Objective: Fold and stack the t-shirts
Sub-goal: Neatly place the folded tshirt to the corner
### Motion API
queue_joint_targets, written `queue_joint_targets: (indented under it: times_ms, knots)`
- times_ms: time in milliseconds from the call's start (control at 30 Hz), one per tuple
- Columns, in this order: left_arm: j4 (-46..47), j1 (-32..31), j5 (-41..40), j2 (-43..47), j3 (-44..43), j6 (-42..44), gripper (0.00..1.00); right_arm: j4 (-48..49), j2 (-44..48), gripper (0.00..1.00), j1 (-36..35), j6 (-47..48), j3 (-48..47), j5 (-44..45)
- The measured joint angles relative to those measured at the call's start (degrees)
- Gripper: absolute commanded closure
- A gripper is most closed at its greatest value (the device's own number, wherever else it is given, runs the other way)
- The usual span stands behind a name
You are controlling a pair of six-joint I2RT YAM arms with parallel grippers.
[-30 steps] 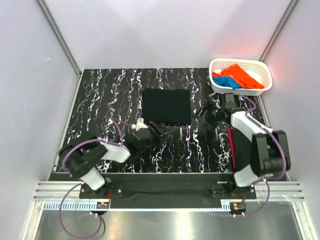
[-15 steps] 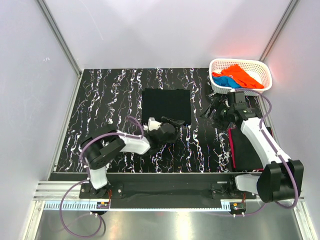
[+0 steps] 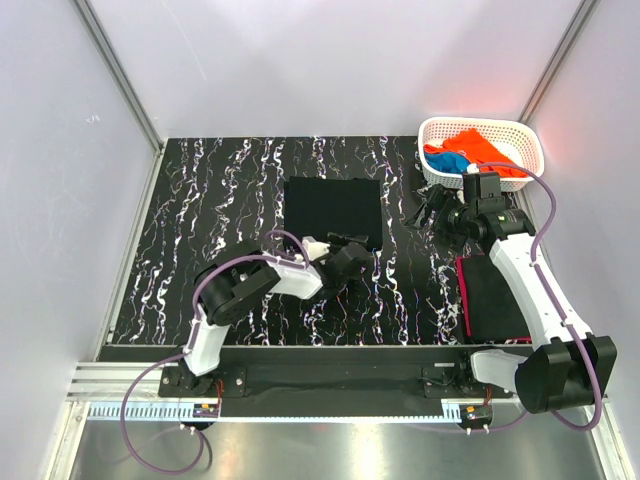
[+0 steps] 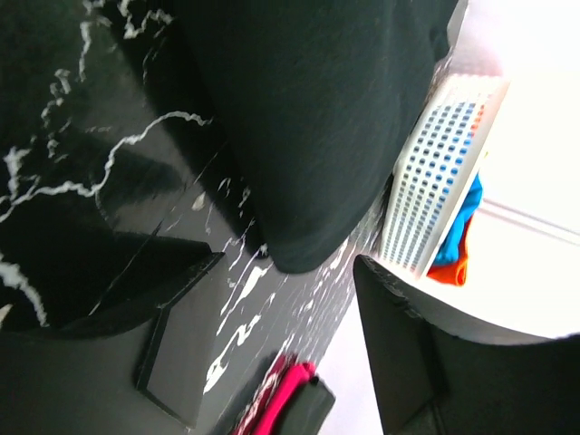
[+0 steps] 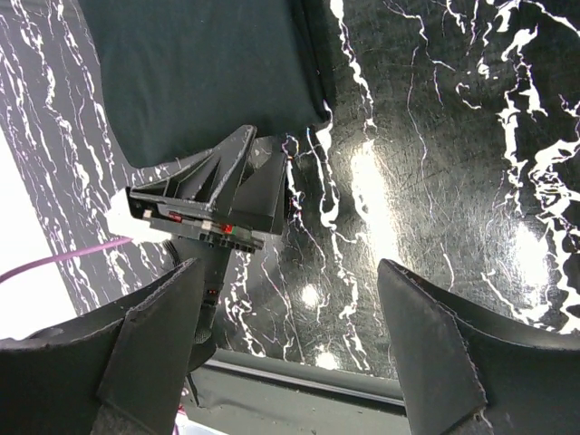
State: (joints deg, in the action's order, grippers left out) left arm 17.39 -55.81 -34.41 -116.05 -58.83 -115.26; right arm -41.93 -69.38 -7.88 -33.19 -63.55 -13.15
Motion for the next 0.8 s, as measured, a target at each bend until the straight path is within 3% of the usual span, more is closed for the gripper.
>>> queue_joint_targets:
  times_ms: [467,500,567,633,733,767,800]
  knots:
    - [-12.13,-0.46,-6.4,-5.51,-12.13,-0.85,0.42,-1.2,-1.11,0.15,-0.04,-0.02,-3.04,0.02]
    - [-13.2,-0.5,-6.58,-5.66,-12.63,-0.9,0.46,-1.18,-1.11,0.15,-0.04,-0.02,-3.15,0.02]
    - [-14.86,-0.57,-6.82,-5.88,-13.33,-1.05,0.63,-1.22,-1.11,0.16,-0.04,-0.02,-3.34,0.07]
    - [-16.94,-0.7,-6.93,-6.27,-13.55,-1.09,0.69,-1.25,-1.11,0.15,-0.04,-0.04,-3.58,0.07]
    - [-19.47,-0.81,-7.15,-6.58,-14.47,-1.05,0.86,-1.25,-1.03,0.15,-0.04,-0.09,-3.74,0.07]
    - [-19.89,-0.81,-7.23,-6.69,-14.53,-1.14,1.0,-1.27,-1.01,0.15,-0.04,-0.09,-3.74,0.04]
    - [-19.69,-0.81,-7.37,-6.69,-14.53,-1.31,1.0,-1.25,-0.96,0.16,-0.04,-0.11,-3.74,0.04]
